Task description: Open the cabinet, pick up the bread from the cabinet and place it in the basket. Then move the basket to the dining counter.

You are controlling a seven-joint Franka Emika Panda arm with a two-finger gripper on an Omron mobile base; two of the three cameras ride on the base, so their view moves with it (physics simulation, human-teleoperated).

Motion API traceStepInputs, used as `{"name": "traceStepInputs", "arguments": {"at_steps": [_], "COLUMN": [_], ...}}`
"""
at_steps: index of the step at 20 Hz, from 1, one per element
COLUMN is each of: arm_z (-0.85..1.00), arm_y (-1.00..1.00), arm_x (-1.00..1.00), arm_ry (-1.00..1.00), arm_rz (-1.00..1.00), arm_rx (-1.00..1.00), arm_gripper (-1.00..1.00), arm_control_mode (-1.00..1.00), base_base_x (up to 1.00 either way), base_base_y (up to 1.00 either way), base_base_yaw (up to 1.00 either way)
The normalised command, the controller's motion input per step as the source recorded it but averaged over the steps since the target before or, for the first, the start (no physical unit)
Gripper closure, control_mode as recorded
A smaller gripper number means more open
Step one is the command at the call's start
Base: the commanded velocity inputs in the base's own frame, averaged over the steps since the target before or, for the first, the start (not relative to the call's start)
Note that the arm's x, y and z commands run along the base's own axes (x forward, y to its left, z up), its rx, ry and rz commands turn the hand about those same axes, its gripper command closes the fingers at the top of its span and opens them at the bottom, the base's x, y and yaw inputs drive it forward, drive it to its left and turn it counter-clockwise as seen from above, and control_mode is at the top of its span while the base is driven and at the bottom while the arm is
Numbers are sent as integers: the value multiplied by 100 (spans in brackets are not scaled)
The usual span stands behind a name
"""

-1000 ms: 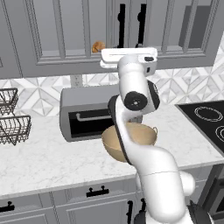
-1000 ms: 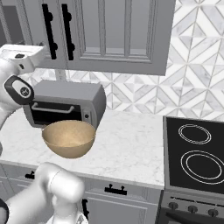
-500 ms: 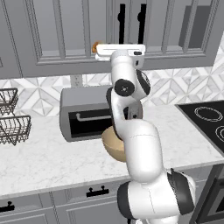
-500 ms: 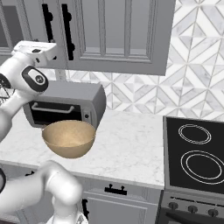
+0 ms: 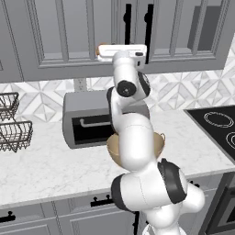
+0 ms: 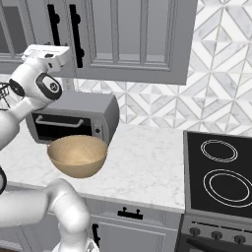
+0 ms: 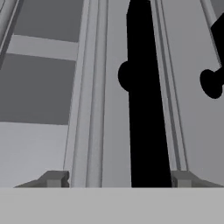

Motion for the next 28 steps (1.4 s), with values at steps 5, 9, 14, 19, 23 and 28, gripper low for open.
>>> {"name": "traceStepInputs", "arguments": {"at_steps": [5, 9, 14, 19, 23, 28], "arm_z": [0, 0, 0, 0, 2, 5], "arm_y": [0, 0, 0, 0, 16, 50], "arm_x": [27, 5, 0, -11, -40, -74], "arm_ry": [0, 0, 0, 0, 1, 6], "arm_rz": [0, 0, 0, 0, 1, 0], "arm_rx": [0, 0, 0, 0, 0, 0], "arm_gripper": [100, 100, 100, 100, 100, 100], "arm_control_mode": [-100, -100, -100, -100, -100, -100], "base_base_x": [0, 0, 0, 0, 0, 0], "base_base_y": [0, 0, 0, 0, 0, 0], "base_base_yaw": [0, 0, 0, 0, 0, 0]}}
